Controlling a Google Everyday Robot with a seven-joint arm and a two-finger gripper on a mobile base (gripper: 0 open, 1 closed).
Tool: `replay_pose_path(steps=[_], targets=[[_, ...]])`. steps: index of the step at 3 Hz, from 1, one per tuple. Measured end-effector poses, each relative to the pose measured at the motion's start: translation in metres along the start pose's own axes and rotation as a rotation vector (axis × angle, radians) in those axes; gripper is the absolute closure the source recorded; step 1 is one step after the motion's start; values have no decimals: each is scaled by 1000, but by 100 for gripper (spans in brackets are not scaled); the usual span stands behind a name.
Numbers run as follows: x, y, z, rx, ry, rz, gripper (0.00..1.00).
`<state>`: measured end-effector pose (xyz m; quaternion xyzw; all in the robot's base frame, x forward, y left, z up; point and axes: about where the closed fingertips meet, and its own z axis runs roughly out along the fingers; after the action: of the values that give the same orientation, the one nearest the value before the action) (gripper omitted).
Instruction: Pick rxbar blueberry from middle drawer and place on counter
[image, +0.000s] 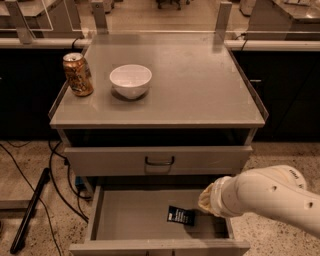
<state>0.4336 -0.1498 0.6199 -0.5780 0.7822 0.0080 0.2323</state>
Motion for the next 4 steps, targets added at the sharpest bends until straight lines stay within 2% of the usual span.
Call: replay_pose_path(steps=[2, 4], targets=[[16, 1, 78, 12, -49, -4, 100], [32, 11, 149, -52, -59, 52, 100]])
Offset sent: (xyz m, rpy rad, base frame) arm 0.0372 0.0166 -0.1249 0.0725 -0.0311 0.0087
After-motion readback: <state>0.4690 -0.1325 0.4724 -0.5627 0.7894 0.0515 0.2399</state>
